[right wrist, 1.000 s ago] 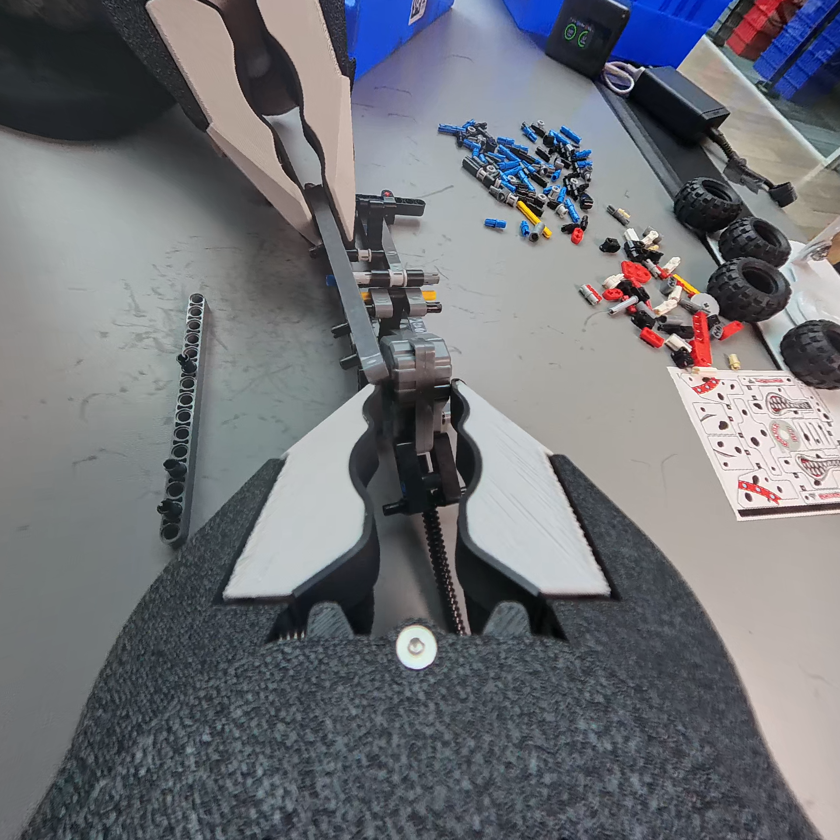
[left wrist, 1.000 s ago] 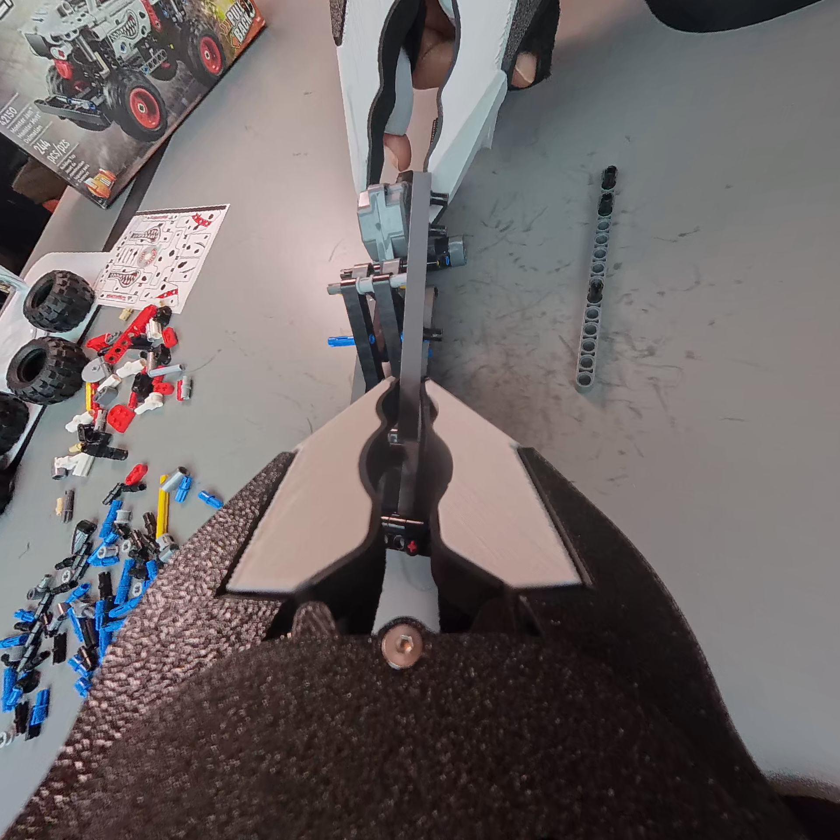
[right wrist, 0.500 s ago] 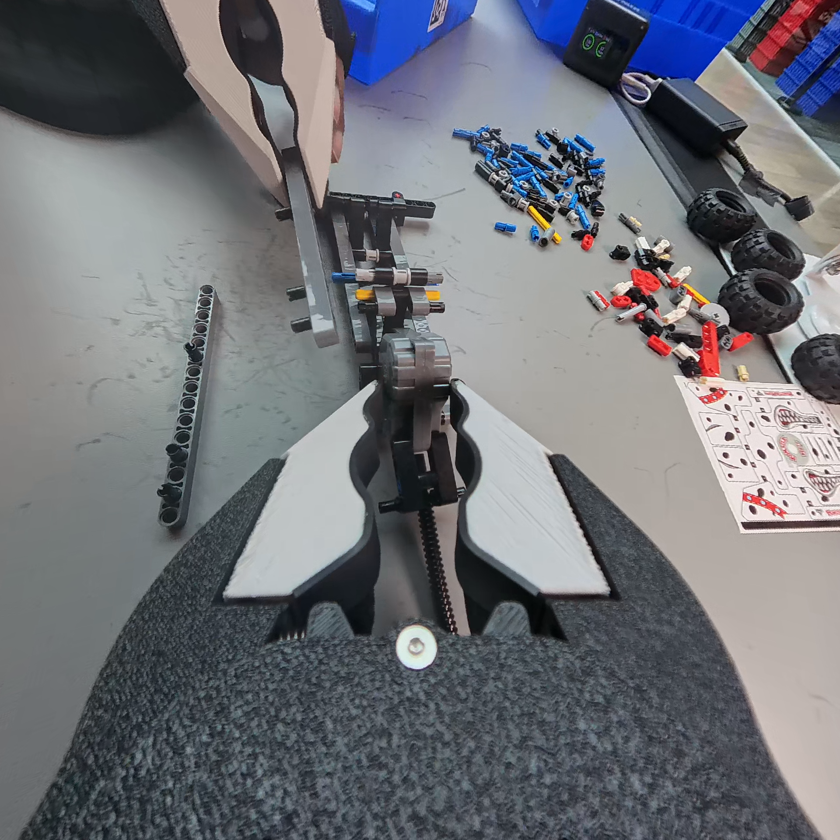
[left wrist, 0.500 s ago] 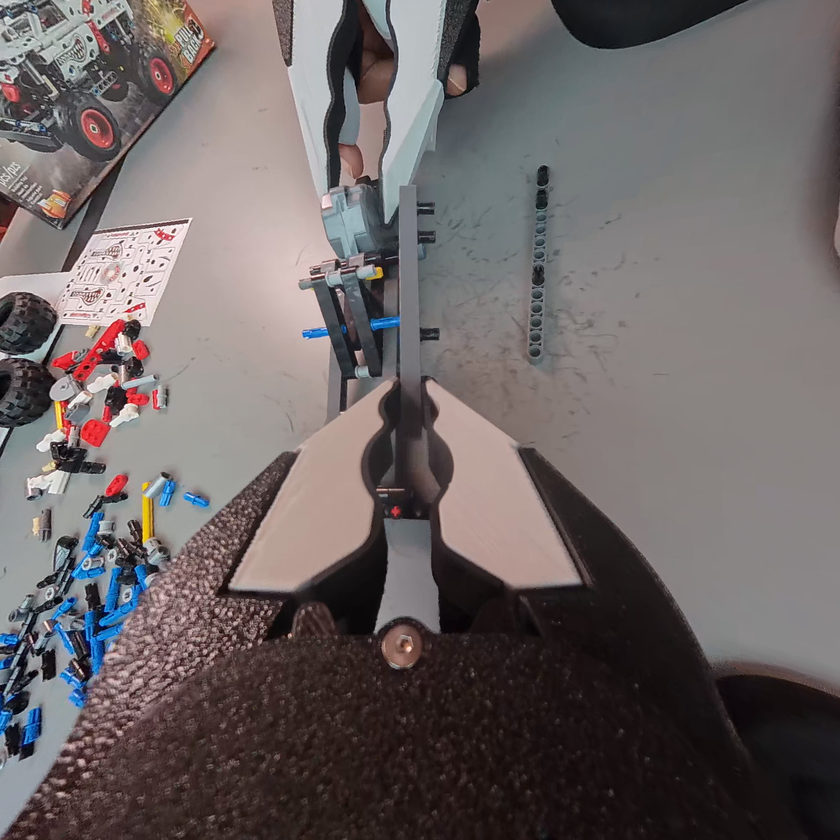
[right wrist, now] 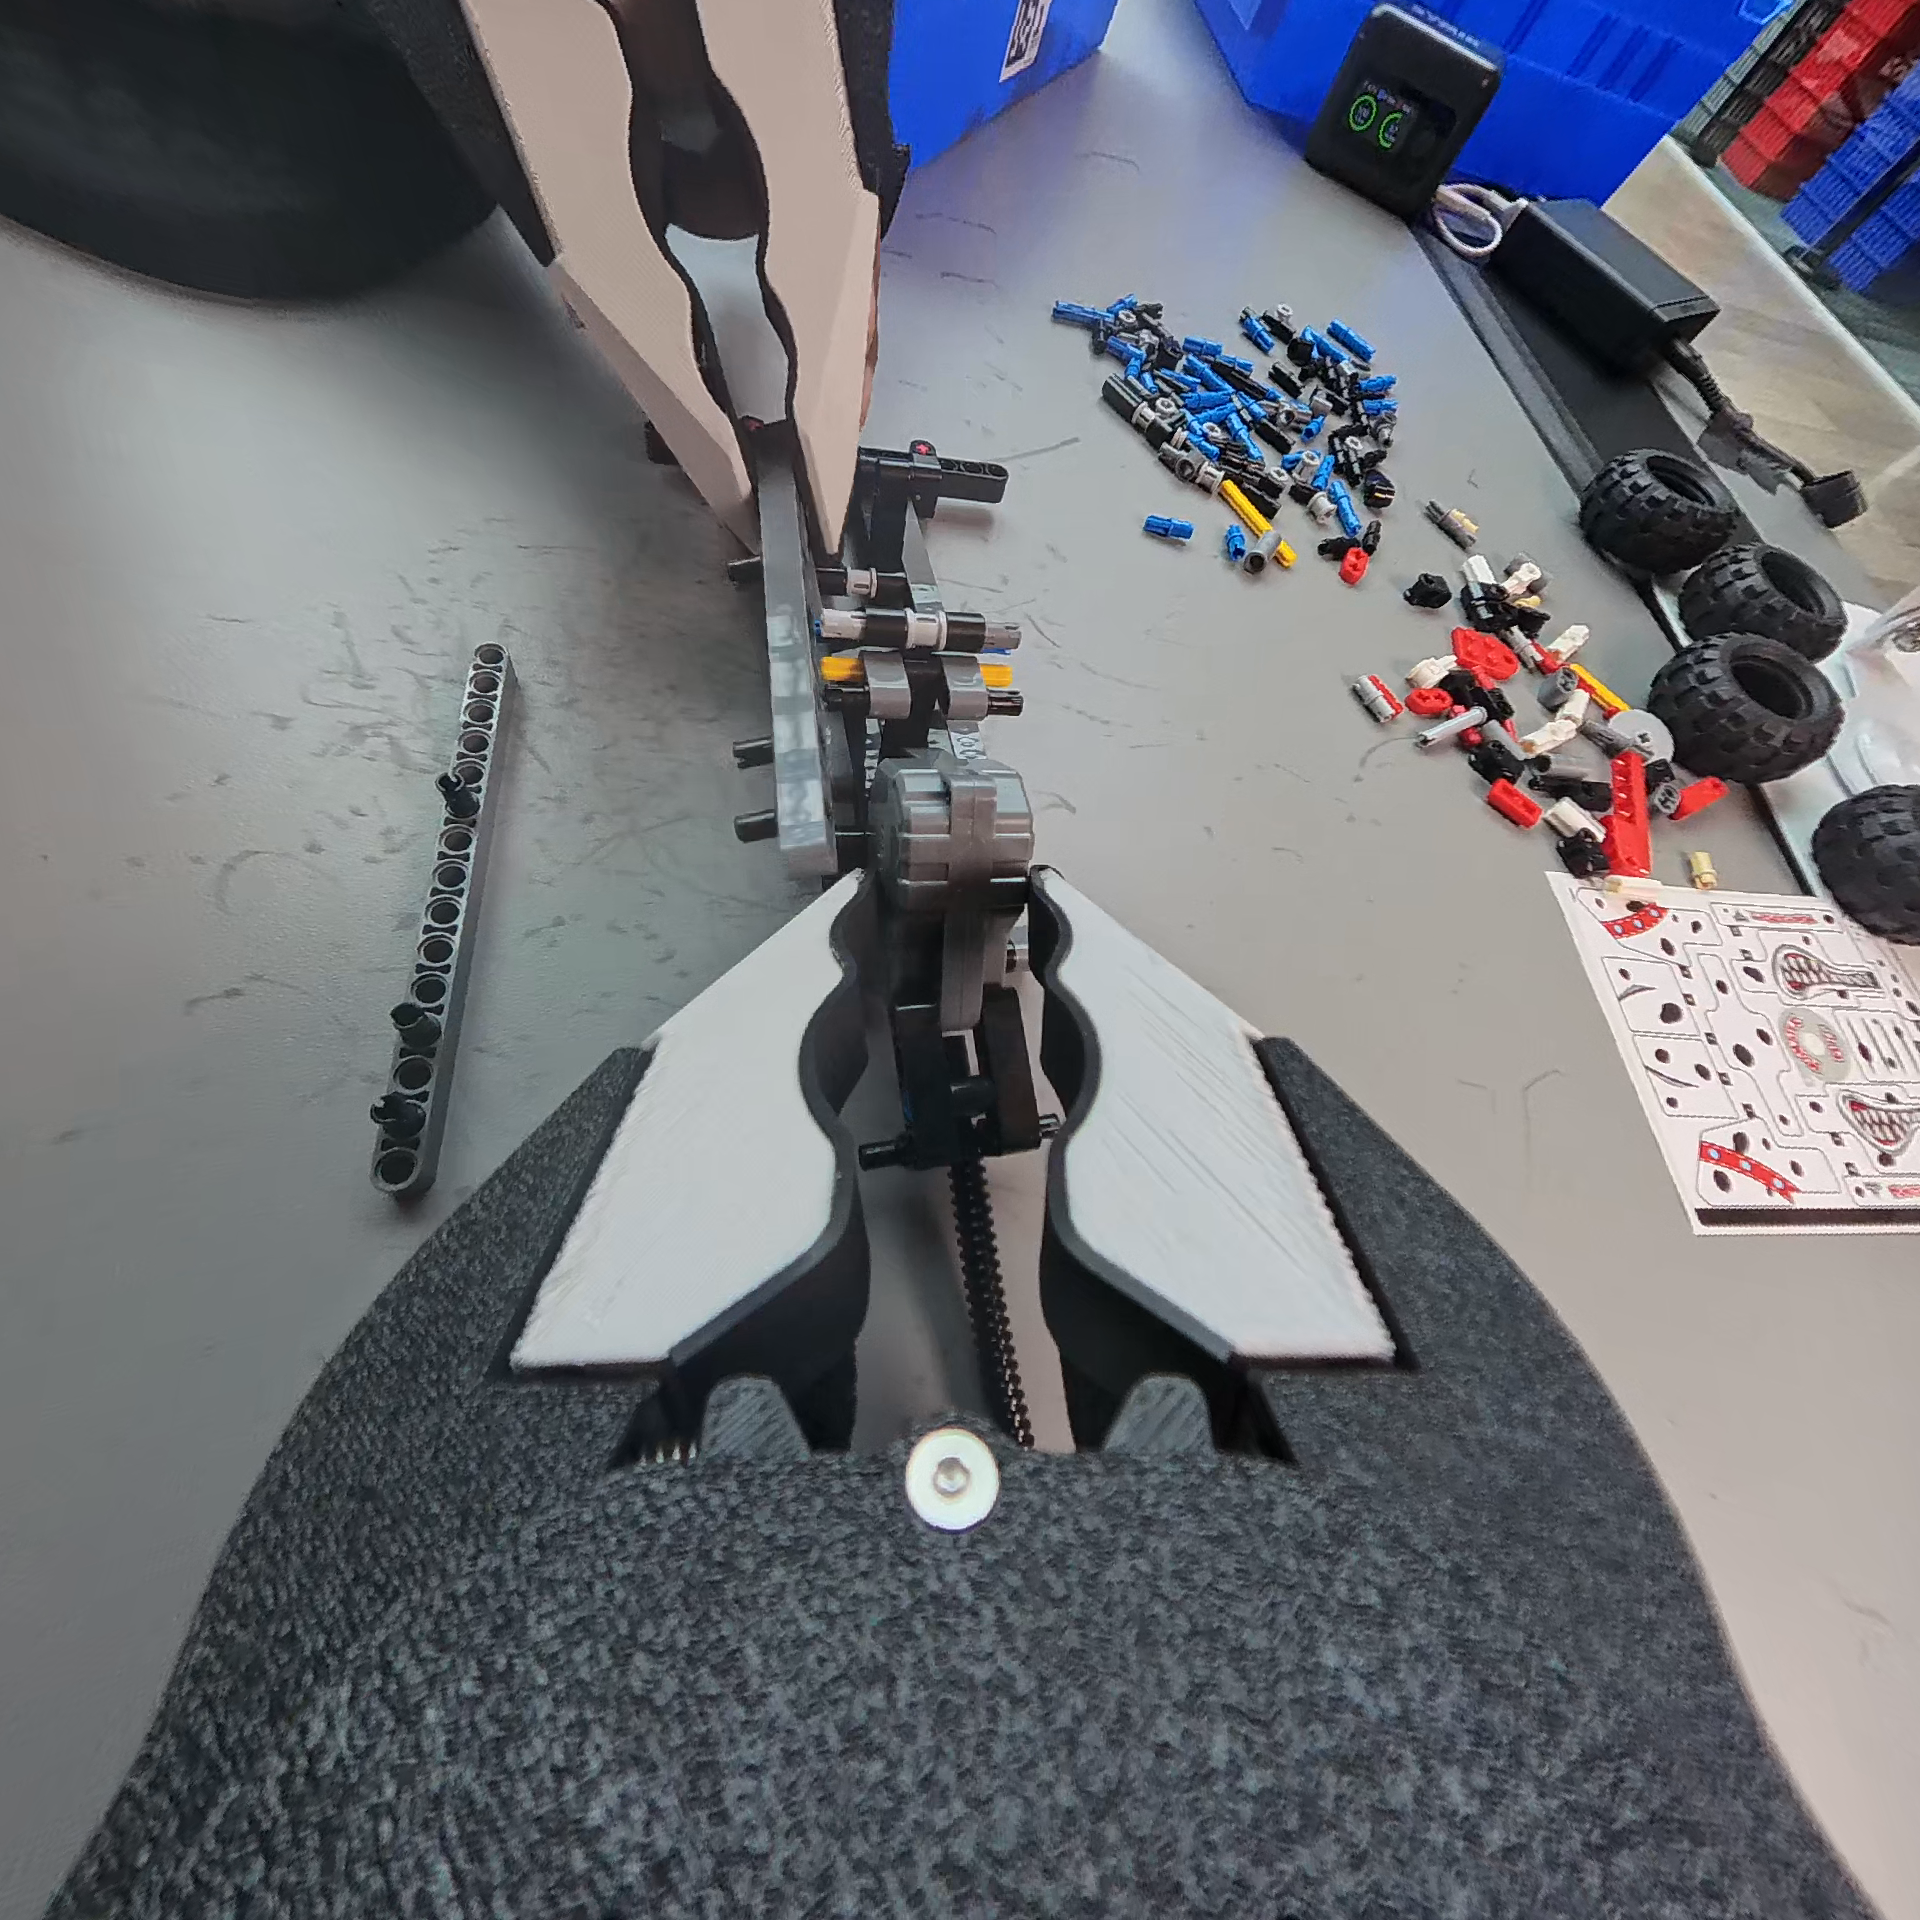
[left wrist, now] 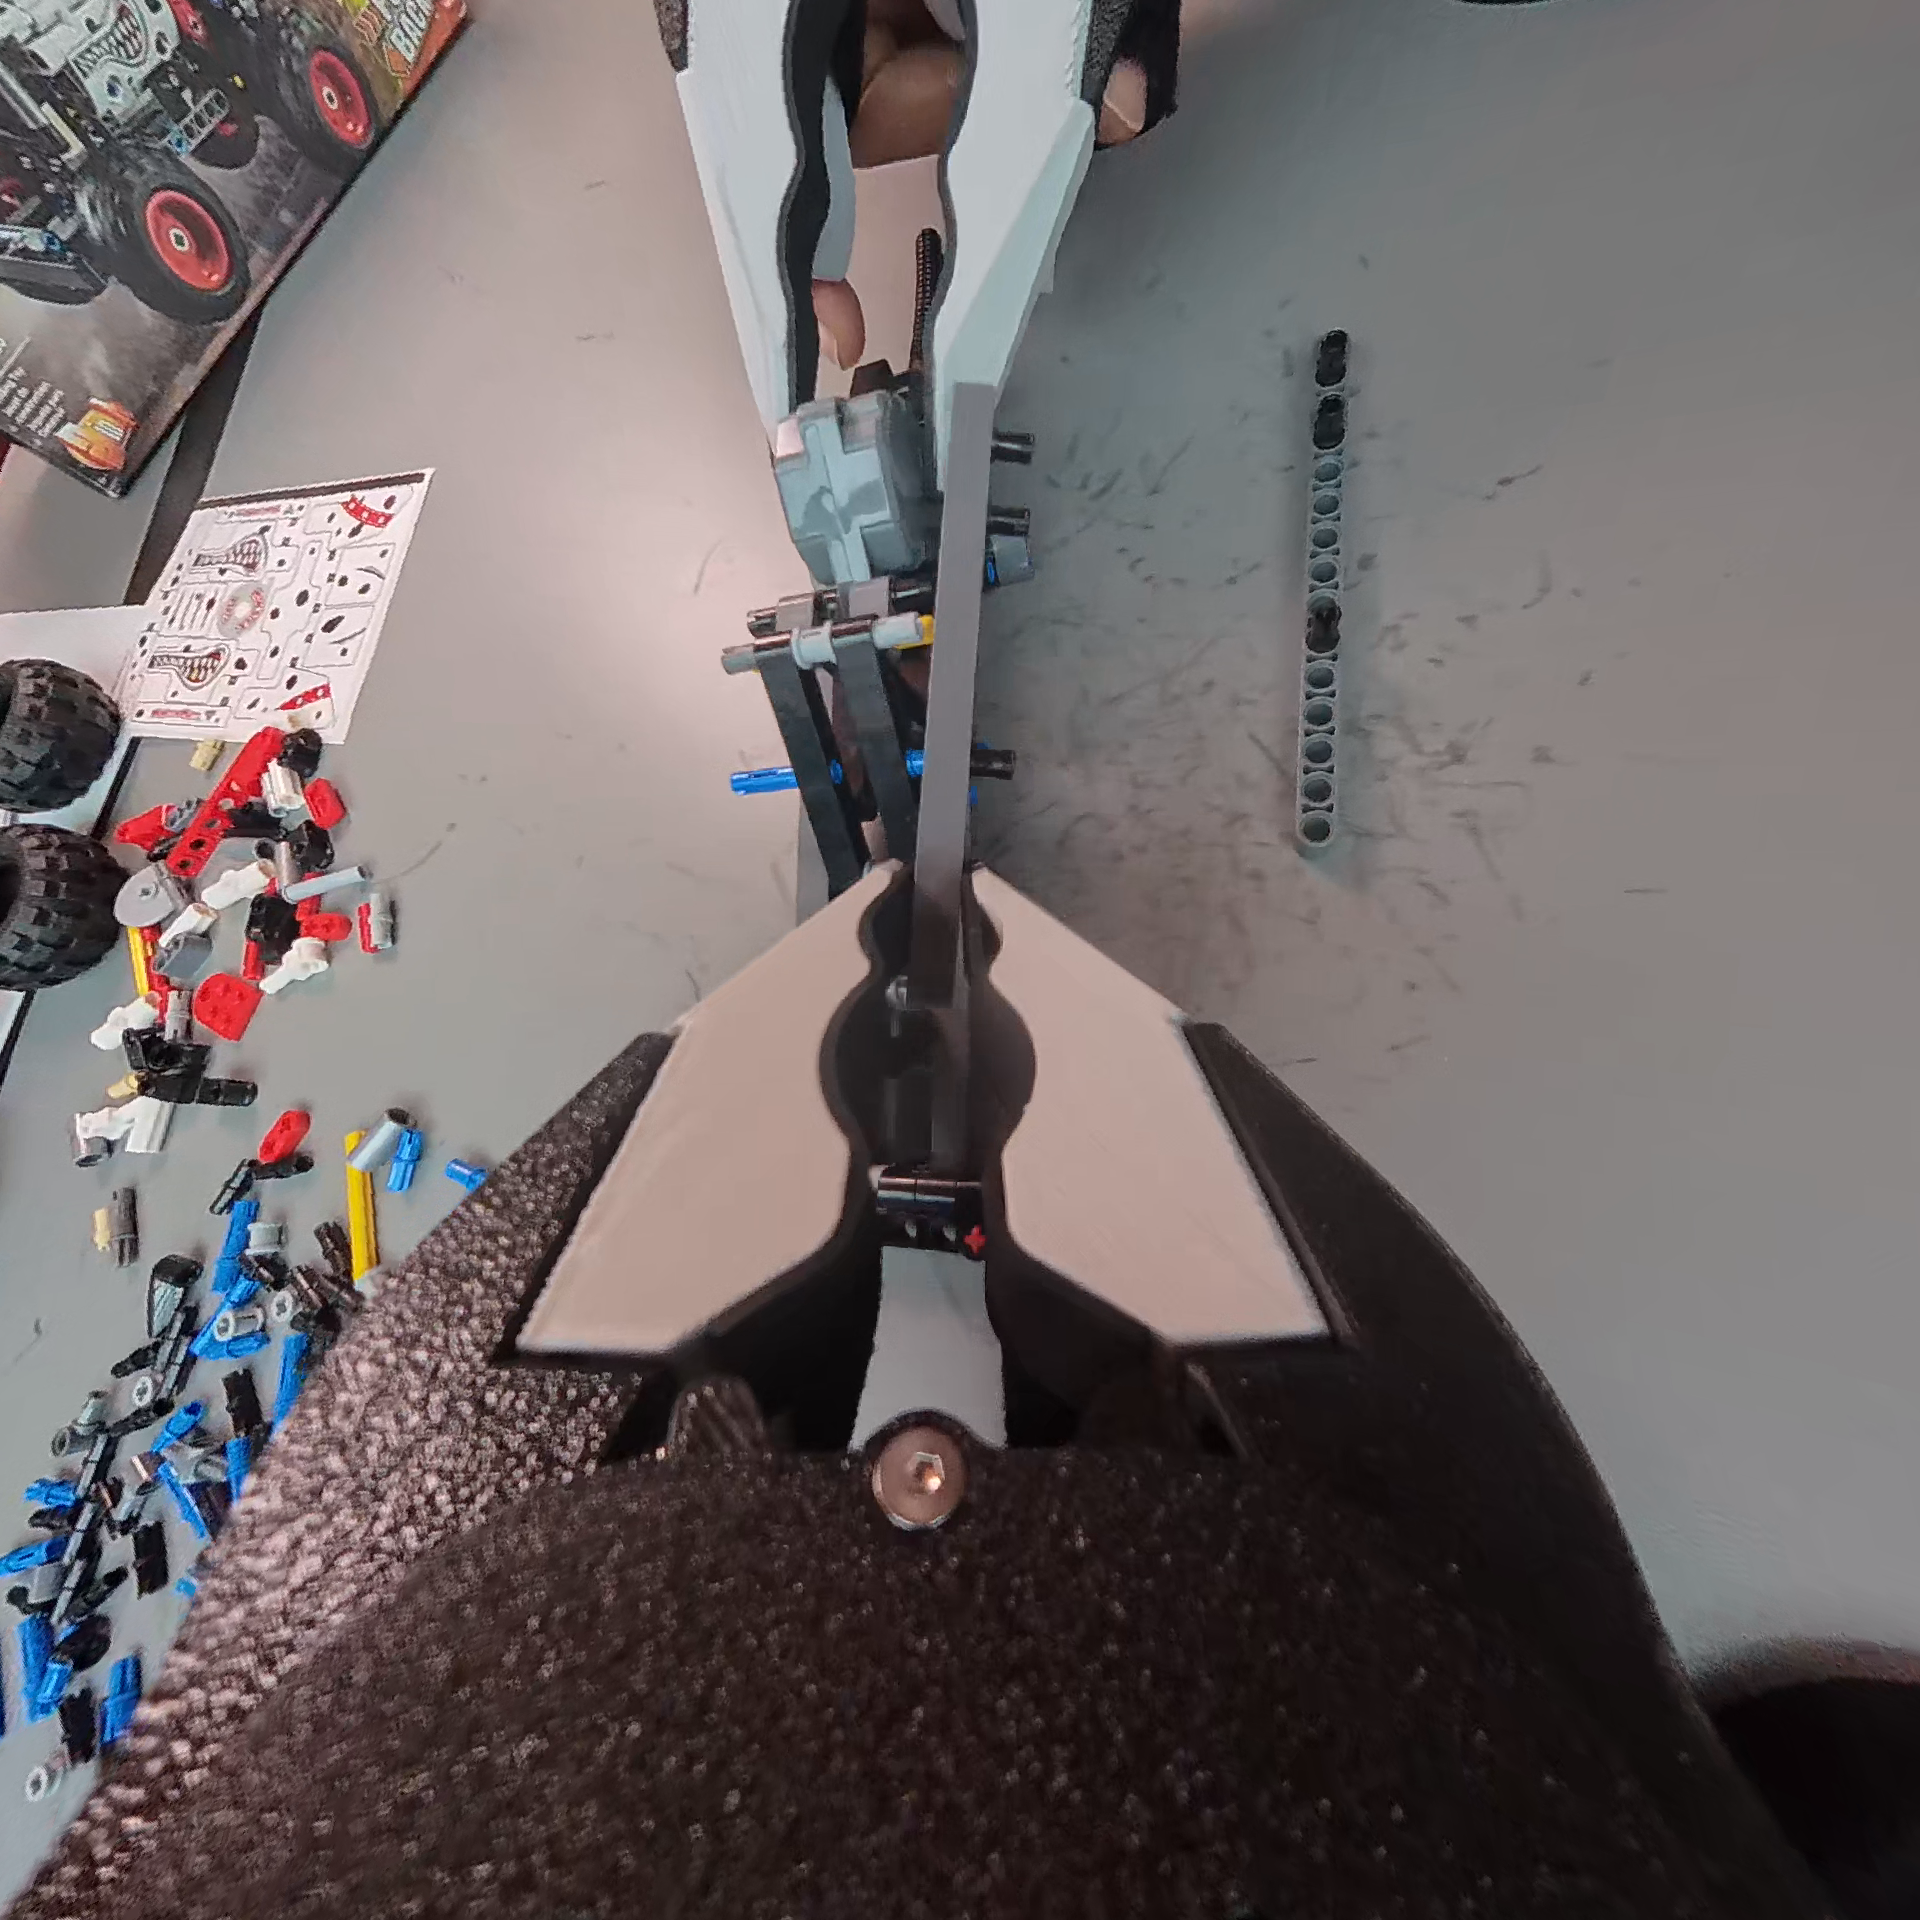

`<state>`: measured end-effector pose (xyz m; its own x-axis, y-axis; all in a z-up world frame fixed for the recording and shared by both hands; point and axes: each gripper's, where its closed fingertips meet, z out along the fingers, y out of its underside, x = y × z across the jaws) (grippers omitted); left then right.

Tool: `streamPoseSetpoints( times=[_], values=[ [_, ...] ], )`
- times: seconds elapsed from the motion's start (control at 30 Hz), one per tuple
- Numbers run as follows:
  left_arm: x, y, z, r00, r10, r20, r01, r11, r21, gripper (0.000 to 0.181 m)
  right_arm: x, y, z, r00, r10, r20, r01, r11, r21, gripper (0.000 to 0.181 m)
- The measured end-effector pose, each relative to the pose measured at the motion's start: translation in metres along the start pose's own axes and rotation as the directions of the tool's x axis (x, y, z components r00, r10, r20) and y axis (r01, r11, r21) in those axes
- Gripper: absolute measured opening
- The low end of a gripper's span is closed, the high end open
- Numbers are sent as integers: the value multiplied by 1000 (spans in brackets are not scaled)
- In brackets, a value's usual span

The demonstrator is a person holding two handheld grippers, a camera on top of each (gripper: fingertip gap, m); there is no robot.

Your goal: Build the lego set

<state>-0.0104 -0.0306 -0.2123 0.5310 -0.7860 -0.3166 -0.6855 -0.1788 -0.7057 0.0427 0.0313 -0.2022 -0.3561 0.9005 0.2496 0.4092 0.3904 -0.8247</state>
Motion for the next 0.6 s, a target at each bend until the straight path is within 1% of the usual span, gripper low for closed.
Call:
streamPoseSetpoints(
  times=[0.4, 0.6],
  values=[
    [-2, 6, -1, 999, -23, 24, 23, 1000, -19, 10, 2, 2, -3, 1000, 5, -16, -5, 1000, -10, 28],
    [-1, 7, -3, 999, -22, 26, 22, 1000, -9, 10, 8, -12, -16, 998, 65, -18, -63, 996, 65, 29]
  ],
)
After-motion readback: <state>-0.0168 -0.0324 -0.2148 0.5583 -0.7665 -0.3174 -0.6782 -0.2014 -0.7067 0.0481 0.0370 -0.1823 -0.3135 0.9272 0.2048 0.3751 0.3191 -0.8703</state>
